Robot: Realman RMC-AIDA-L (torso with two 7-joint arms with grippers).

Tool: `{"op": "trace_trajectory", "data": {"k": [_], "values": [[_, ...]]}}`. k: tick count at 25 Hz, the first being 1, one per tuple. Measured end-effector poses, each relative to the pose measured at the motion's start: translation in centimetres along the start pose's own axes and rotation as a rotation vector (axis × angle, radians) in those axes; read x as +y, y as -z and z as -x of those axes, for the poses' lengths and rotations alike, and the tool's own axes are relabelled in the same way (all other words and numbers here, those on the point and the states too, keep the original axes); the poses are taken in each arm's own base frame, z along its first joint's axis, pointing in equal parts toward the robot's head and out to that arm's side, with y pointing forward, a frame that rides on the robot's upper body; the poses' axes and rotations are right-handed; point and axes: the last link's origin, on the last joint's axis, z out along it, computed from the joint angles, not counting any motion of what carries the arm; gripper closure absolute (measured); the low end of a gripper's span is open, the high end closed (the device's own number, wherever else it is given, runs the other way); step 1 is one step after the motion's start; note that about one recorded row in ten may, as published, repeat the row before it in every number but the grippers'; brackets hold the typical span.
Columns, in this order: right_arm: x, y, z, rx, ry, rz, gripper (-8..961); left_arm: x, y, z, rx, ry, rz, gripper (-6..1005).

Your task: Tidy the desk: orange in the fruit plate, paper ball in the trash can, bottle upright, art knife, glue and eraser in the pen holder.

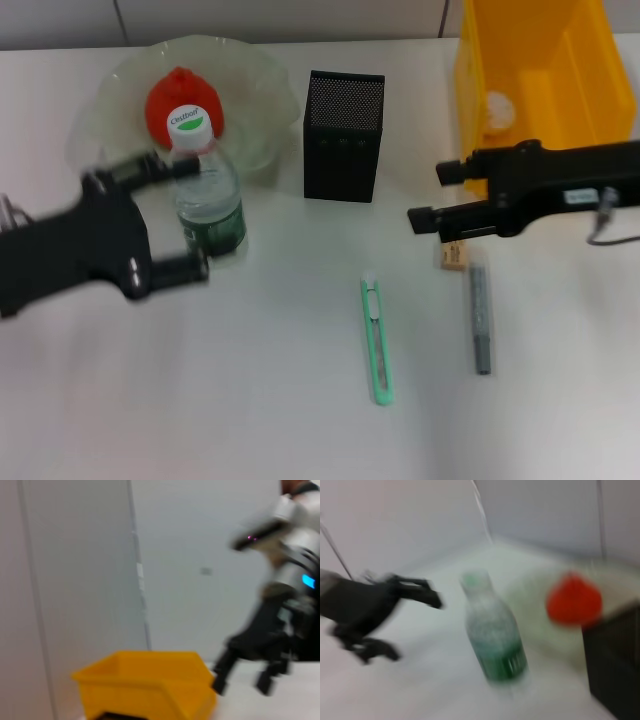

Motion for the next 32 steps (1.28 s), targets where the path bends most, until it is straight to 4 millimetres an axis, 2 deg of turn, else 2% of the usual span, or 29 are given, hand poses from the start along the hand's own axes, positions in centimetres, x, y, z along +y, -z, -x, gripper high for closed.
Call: {"op": "trace_trajectory", "data": {"k": [3,4,5,6,7,9,10,12,19,32], "values": [[0.4,-1.8,2.4,0.215,-0.059,-0.094,129,1.6,-0.1,2.2,-0.031,-0.001,0.042,184],[1.0,-3.7,3.6,0.341,-0.093,-0.148,129,2.2,-0.2,3.2,-0.048,0.007,0.056,184],[1.5,-4.6,4.0,0.395,-0.092,-0.162,129,2.5,-0.3,3.7,-0.055,0.017,0.061,184],[1.9,-5.5,4.3,0.439,-0.088,-0.176,135,2.7,-0.4,4.0,-0.060,0.025,0.065,184],[1.9,-5.5,4.3,0.439,-0.088,-0.176,141,2.7,-0.4,4.0,-0.060,0.025,0.065,184],[3.0,-8.2,4.7,0.546,-0.062,-0.228,154,2.8,-0.5,4.3,-0.067,0.038,0.065,184],[3.0,-8.2,4.7,0.546,-0.062,-0.228,160,2.8,-0.5,4.3,-0.067,0.038,0.065,184],[3.8,-10.3,4.6,0.594,-0.048,-0.260,166,2.8,-0.4,4.4,-0.070,0.040,0.062,185],[4.2,-12.7,3.4,0.590,-0.062,-0.251,175,2.9,-0.5,4.5,-0.071,0.041,0.065,185],[4.2,-14.3,1.4,0.613,-0.077,-0.234,217,3.1,-0.3,4.6,-0.073,0.047,0.067,184]]}}
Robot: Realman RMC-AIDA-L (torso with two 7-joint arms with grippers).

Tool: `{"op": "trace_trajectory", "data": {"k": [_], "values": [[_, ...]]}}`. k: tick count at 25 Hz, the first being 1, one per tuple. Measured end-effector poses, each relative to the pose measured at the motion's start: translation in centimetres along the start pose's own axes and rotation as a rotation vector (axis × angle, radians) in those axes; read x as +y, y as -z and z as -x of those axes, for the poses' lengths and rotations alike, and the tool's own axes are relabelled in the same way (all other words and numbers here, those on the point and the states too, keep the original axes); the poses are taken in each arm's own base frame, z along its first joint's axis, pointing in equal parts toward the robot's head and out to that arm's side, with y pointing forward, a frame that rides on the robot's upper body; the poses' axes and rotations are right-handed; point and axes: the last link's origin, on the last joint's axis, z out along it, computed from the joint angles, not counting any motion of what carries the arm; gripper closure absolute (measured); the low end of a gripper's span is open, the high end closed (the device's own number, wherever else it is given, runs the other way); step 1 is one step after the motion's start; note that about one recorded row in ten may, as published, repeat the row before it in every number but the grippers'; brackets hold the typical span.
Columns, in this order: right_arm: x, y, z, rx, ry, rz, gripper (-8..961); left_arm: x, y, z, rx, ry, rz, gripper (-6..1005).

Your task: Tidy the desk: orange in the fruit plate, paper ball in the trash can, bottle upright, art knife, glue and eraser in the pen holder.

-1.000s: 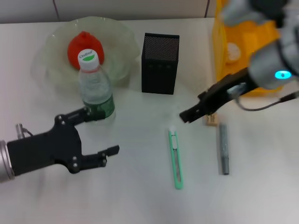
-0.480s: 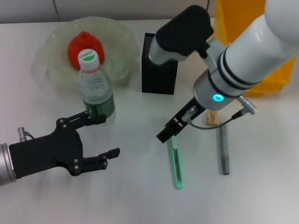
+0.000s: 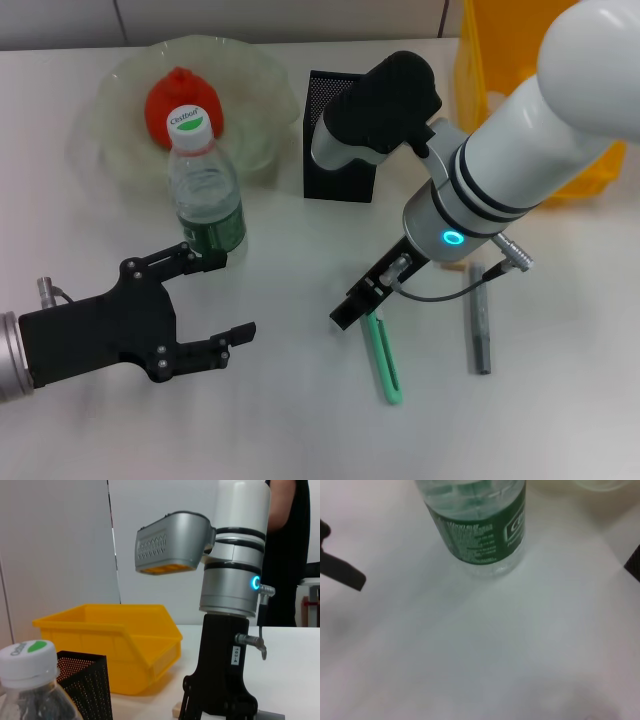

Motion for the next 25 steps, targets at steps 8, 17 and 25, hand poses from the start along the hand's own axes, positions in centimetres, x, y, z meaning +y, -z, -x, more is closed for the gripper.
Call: {"op": "trace_trajectory", "data": {"k": [8,17,25], "values": [[0.15,-0.17,-0.09,0.021,0.011,-0.002,243,0.01,0.07,-0.06,0.005,0.000,0.000,184],[0.29,-0.18,-0.10,0.032,0.034,-0.009,594,-0.32,-0.12,-0.20,0.003,-0.008,-0.001,184],[-0.06,0.25,-0.14,0.016,0.032,-0.010,797,-0.40,-0.15,-0.23,0.001,-0.010,-0.001,184]]}}
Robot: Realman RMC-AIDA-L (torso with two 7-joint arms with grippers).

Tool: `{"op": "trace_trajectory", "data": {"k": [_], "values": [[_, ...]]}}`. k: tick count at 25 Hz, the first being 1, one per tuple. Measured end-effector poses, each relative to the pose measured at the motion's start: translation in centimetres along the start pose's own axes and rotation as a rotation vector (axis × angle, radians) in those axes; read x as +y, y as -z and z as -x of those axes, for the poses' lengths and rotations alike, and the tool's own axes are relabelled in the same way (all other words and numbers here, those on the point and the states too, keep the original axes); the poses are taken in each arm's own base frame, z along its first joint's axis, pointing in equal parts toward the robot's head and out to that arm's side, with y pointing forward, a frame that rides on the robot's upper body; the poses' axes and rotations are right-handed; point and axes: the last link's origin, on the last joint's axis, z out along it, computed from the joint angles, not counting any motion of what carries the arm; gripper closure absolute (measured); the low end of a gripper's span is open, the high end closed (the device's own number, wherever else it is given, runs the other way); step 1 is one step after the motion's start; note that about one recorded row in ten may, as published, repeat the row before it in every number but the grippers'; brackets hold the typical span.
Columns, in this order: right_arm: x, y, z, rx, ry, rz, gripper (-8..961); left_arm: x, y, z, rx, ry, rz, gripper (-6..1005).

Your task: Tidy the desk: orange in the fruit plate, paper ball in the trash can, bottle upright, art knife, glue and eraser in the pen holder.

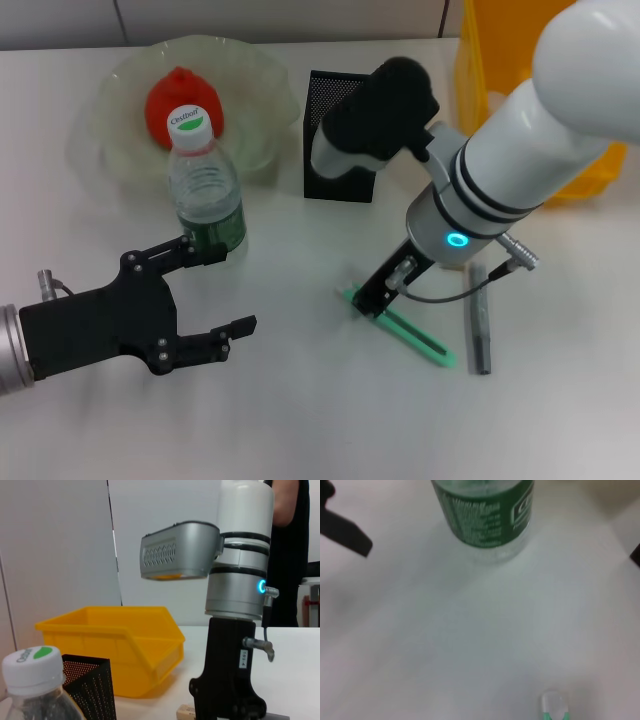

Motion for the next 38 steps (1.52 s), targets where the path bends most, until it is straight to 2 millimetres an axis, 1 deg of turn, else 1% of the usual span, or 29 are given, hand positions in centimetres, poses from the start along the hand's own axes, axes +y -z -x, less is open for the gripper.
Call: {"op": "trace_trajectory", "data": {"k": [3,6,7,8,9,10,11,12,13,14,15,16,17,18,19,20,21,22,23,24,25,26,27,28,29,32,35,38], "values": [[-0.6,1.3,0.3,-0.069,-0.022,0.014,796,0.0,0.0,0.0,0.003,0.000,0.002,184],[-2.3,3.9,0.4,-0.205,-0.074,0.018,794,0.1,-0.1,-0.1,0.005,0.001,0.006,185],[-3.8,6.2,0.1,-0.329,-0.108,0.002,793,0.1,-0.2,-0.1,0.005,0.005,0.008,185],[-3.8,6.2,0.1,-0.329,-0.108,0.002,793,0.2,-0.2,0.0,0.005,0.010,0.009,185],[-5.1,8.6,-0.4,-0.482,-0.118,-0.008,792,0.2,-0.3,0.0,0.005,0.019,0.010,185],[-5.1,8.6,-0.4,-0.482,-0.118,-0.008,792,0.3,-0.4,0.1,0.006,0.031,0.012,185],[-5.8,9.9,-0.6,-0.582,-0.113,-0.006,791,0.3,-0.4,0.1,0.006,0.031,0.012,185],[-6.6,11.2,-1.2,-0.736,-0.086,0.005,791,0.3,-0.8,0.2,0.015,0.062,0.027,185],[-6.6,11.2,-1.2,-0.736,-0.086,0.005,790,0.3,-0.8,0.2,0.015,0.062,0.027,185],[-7.1,11.9,-1.6,-0.914,-0.048,0.037,789,0.4,-0.9,0.2,0.017,0.068,0.031,185],[-7.1,11.9,-1.6,-0.914,-0.048,0.037,789,0.4,-1.0,0.3,0.018,0.073,0.035,185],[-7.4,12.0,-1.7,-1.001,-0.028,0.054,788,0.5,-1.2,0.3,0.019,0.080,0.042,185],[-8.0,11.7,-1.8,-1.132,0.011,0.060,788,0.5,-1.4,0.4,0.020,0.082,0.049,185],[-8.0,11.7,-1.8,-1.132,0.011,0.060,787,0.5,-1.4,0.4,0.020,0.082,0.049,185],[-8.7,10.4,-1.8,-1.212,0.040,0.041,787,0.6,-1.6,0.4,0.020,0.084,0.055,185],[-8.7,10.4,-1.8,-1.212,0.040,0.041,786,0.7,-1.7,0.5,0.017,0.089,0.062,185],[-9.0,9.7,-1.6,-1.246,0.054,0.027,786,0.7,-1.8,0.5,0.015,0.095,0.067,185],[-9.7,7.7,-1.1,-1.278,0.068,-0.004,785,0.8,-1.9,0.6,0.012,0.107,0.072,185],[-9.7,7.7,-1.1,-1.278,0.068,-0.004,784,0.8,-1.9,0.6,0.012,0.107,0.072,185],[-10.1,6.0,-0.5,-1.268,0.066,-0.016,784,0.8,-2.0,0.7,0.014,0.116,0.073,185],[-10.2,5.0,-0.3,-1.246,0.058,-0.013,783,0.9,-2.1,0.8,0.015,0.121,0.074,185],[-10.2,5.0,-0.3,-1.246,0.058,-0.013,783,0.8,-2.1,0.8,0.015,0.121,0.073,185],[-10.1,3.4,0.1,-1.198,0.054,-0.002,782,0.9,-2.1,0.7,0.019,0.122,0.076,185],[-10.1,3.4,0.1,-1.198,0.054,-0.002,782,0.9,-2.1,0.7,0.019,0.122,0.076,185],[-9.8,2.5,0.3,-1.172,0.067,0.001,781,0.9,-2.1,0.7,0.019,0.123,0.077,185],[-9.5,2.1,0.1,-1.161,0.079,0.004,779,1.0,-2.1,0.7,0.020,0.124,0.078,185],[-9.4,2.0,-0.2,-1.157,0.081,0.008,778,1.0,-2.0,0.8,0.020,0.126,0.077,185],[-9.5,2.2,-1.1,-1.162,0.050,0.020,776,1.1,-2.0,0.8,0.020,0.125,0.076,185]]}}
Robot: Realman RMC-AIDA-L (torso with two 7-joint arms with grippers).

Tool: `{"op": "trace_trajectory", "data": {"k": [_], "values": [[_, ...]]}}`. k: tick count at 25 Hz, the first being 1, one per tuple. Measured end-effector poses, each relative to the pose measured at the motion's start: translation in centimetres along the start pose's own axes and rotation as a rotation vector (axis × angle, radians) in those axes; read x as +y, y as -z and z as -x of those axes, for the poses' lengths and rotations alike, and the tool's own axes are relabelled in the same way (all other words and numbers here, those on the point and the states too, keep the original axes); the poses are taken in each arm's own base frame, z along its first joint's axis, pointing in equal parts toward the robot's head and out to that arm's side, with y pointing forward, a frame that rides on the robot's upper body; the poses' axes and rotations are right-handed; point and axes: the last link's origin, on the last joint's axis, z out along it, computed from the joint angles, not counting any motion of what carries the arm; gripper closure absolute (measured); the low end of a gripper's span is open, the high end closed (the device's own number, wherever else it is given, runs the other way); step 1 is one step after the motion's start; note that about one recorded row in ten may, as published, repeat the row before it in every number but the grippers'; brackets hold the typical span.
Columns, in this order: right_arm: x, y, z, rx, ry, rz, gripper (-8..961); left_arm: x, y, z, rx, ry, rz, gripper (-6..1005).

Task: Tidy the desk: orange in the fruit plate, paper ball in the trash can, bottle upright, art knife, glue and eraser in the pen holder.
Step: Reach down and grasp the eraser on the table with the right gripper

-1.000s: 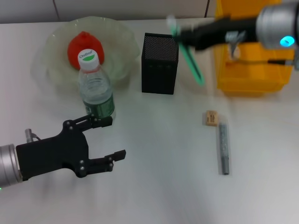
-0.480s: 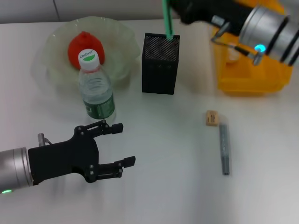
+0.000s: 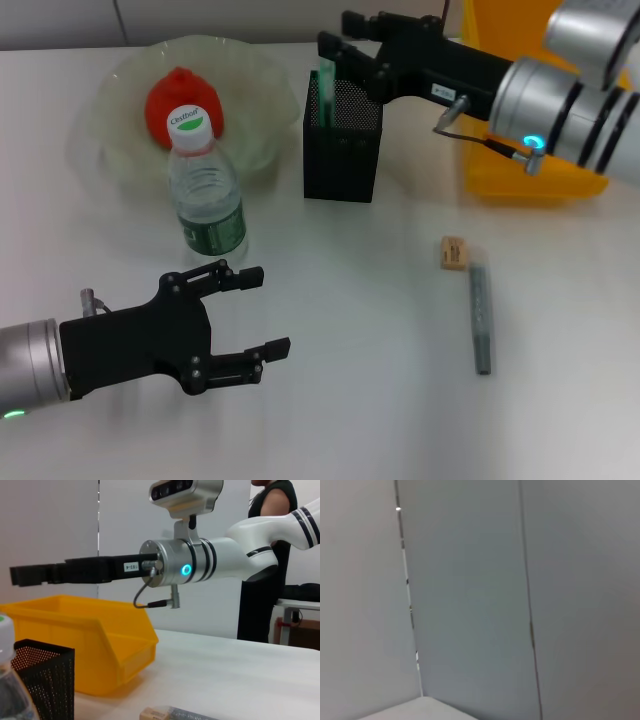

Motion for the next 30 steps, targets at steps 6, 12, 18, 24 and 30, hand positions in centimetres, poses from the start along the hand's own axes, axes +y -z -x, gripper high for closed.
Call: {"op": "trace_trajectory", "data": {"k": [6,12,18,24,30], "values": [[1.2,2.3,3.1,0.094,-0.075,0.078,530,-0.2,-0.1,-0.2,0.000,-0.006,0.003,184],[2.3,4.4,6.1,0.611,-0.006,0.057,291,-0.3,-0.2,-0.4,0.001,-0.013,0.007,184],[1.4,4.6,5.4,0.999,0.049,0.040,128,-0.4,-0.3,-0.4,0.003,-0.014,0.008,184],[1.4,3.5,3.1,1.172,0.202,0.087,143,-0.3,-0.4,-0.4,0.004,-0.013,0.013,184],[1.2,2.6,2.2,1.187,0.227,0.110,183,-0.2,-0.4,-0.3,0.003,-0.010,0.015,184]]}}
